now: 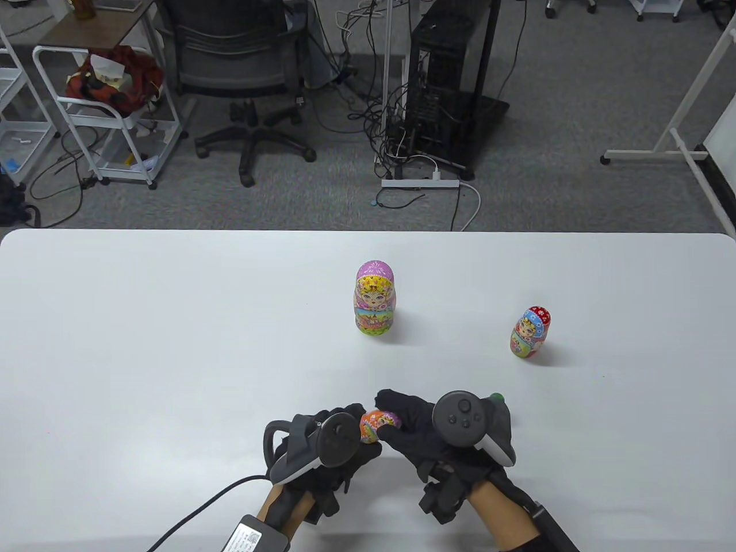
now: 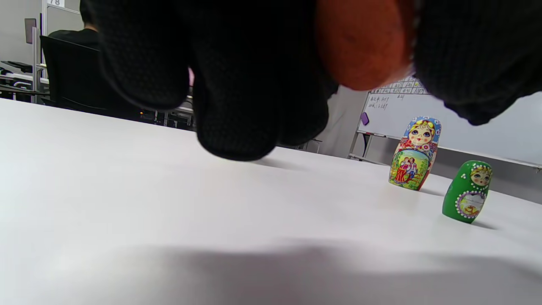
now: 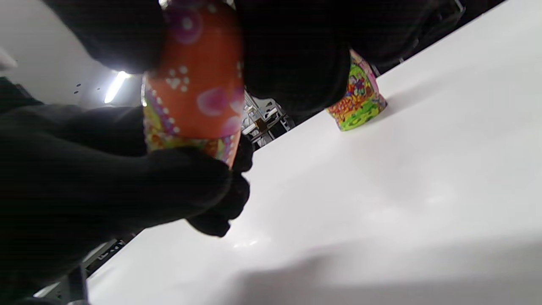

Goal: Nest individual Russian dolls into a nested set

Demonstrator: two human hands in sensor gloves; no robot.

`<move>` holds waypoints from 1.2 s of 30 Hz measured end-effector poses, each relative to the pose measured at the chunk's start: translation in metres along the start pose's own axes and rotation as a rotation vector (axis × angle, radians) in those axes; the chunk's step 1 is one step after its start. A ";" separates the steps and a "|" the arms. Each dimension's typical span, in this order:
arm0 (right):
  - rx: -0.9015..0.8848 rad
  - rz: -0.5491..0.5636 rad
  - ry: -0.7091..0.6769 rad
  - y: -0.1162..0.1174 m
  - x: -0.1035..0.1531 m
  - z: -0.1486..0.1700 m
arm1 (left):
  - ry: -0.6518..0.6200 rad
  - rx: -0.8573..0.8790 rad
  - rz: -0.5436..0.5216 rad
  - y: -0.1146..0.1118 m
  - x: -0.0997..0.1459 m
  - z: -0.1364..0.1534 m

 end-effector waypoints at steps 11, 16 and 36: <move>0.082 0.053 0.026 0.002 0.002 -0.009 | 0.008 -0.058 0.027 -0.004 -0.002 0.000; 0.125 0.111 0.029 -0.003 0.005 -0.015 | 0.070 0.004 0.037 -0.004 -0.003 0.013; 0.566 -0.230 0.217 0.038 -0.008 0.024 | 0.075 0.039 -0.021 -0.001 -0.001 0.016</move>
Point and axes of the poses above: the tracker on the back of each hand, its own z axis roughly to the little-finger side, its own x axis roughly from the fingertips to the wrist, y = z × x, the point moved 1 cm from there along -x, roughly from the wrist to the fingertips, and after that the axes turned 15 degrees about x, right-handed, at the moved point
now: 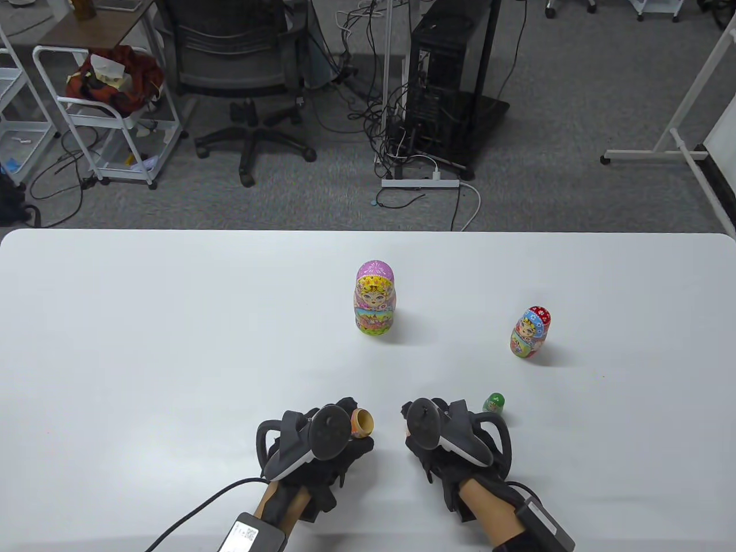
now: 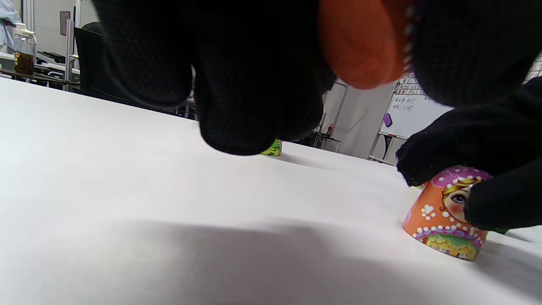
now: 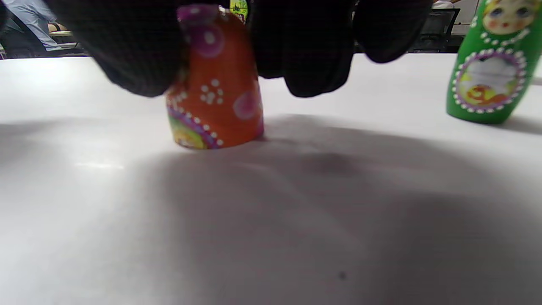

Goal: Nest individual Russian dolls into a nested set

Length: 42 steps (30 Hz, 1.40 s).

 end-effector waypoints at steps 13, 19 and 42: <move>-0.388 0.220 0.313 -0.027 0.011 0.089 | -0.006 0.033 0.028 -0.003 0.000 -0.002; -0.351 0.078 0.450 -0.001 0.004 0.117 | -0.011 0.028 0.036 -0.003 0.000 -0.003; -0.623 0.271 0.019 -0.043 0.013 0.064 | -0.015 0.029 0.034 -0.003 0.000 -0.004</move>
Point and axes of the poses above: the tracker on the back of each hand, its own z axis roughly to the little-finger side, its own x axis roughly from the fingertips to the wrist, y = z × x, the point moved 1 cm from there along -x, roughly from the wrist to the fingertips, and after that the axes turned 15 degrees about x, right-handed, at the moved point
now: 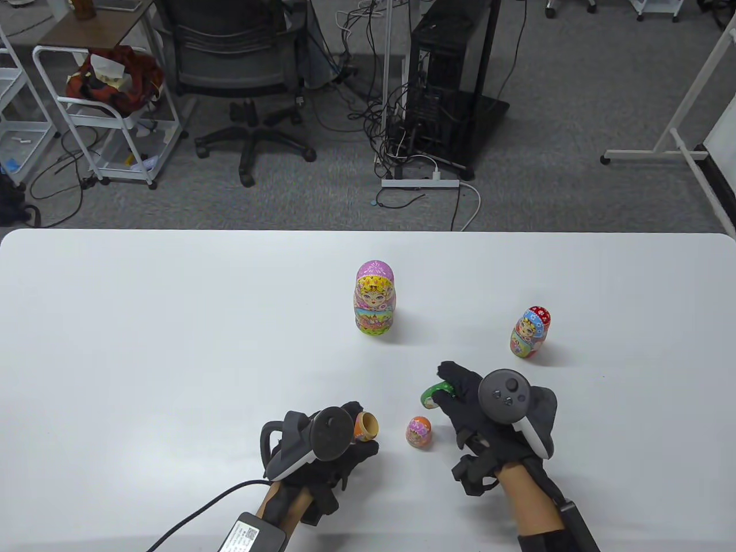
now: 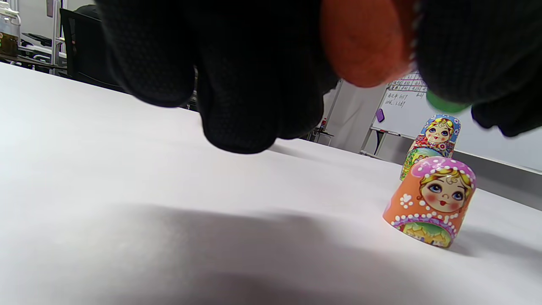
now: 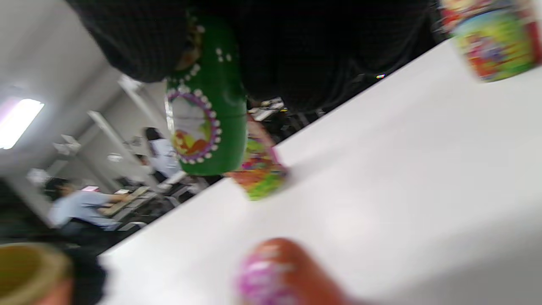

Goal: Nest individual Russian dolls into a nested set

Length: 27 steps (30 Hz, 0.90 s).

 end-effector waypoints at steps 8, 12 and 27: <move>0.023 0.070 -0.192 0.007 0.015 -0.046 | -0.020 0.014 -0.010 0.000 0.001 -0.003; 0.062 0.053 -0.207 0.015 0.018 -0.053 | -0.042 -0.007 -0.011 -0.001 0.002 -0.008; -0.025 -0.097 -0.249 0.028 0.014 -0.049 | -0.072 0.043 -0.030 0.003 0.005 -0.012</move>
Point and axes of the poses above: the tracker on the back of each hand, its own z axis roughly to the little-finger side, its own x axis roughly from the fingertips to the wrist, y = z × x, the point moved 1 cm from there along -x, roughly from the wrist to the fingertips, and after that the axes turned 15 degrees about x, right-handed, at the moved point
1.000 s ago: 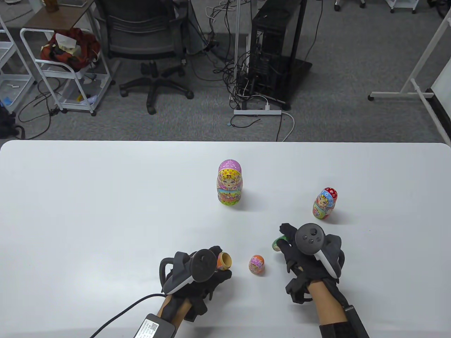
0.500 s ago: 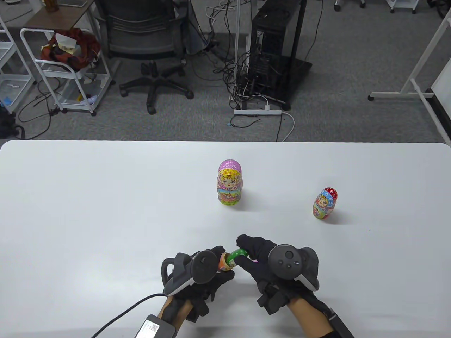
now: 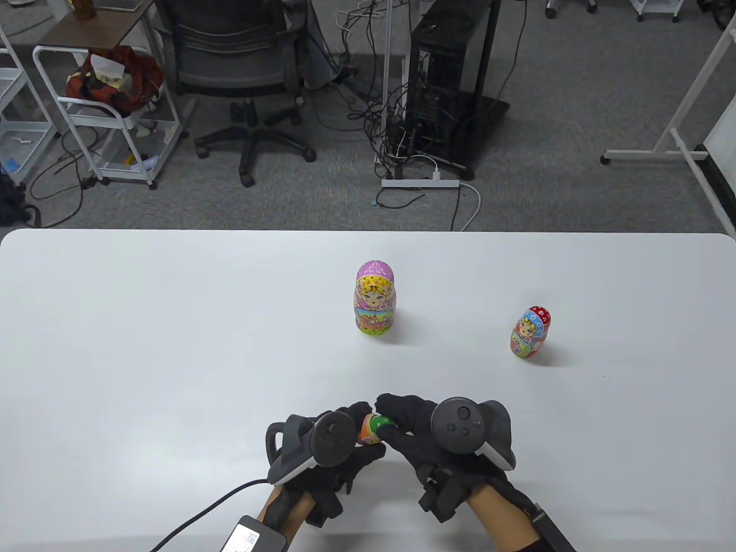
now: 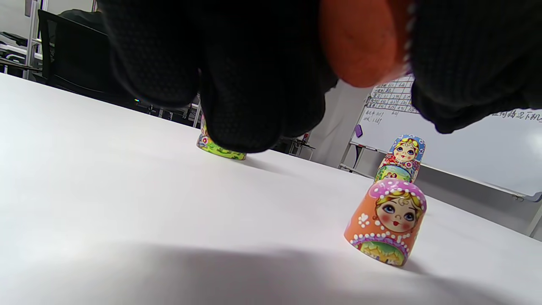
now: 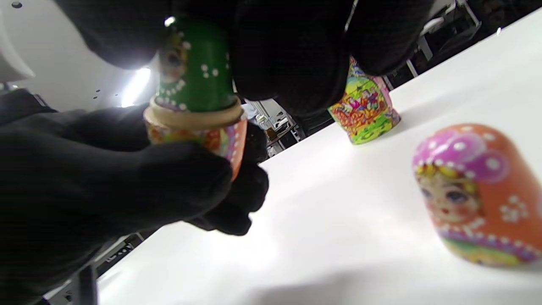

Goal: Nest individual Russian dolls into a nested set

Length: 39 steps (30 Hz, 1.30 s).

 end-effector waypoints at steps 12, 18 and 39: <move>0.256 -0.273 0.212 0.021 -0.004 0.037 | 0.034 -0.026 -0.008 0.001 -0.001 0.010; 0.346 -0.397 0.232 0.042 -0.006 0.044 | 0.046 -0.032 -0.012 0.002 -0.001 0.012; 0.076 -0.072 0.185 -0.005 -0.003 0.042 | 0.063 -0.070 -0.013 0.003 -0.002 0.015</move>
Point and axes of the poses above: the tracker on the back of each hand, its own z axis roughly to the little-finger side, its own x axis roughly from the fingertips to the wrist, y = z × x, the point moved 1 cm from there along -x, roughly from the wrist to the fingertips, and after that the axes turned 15 degrees about x, right-handed, at the moved point
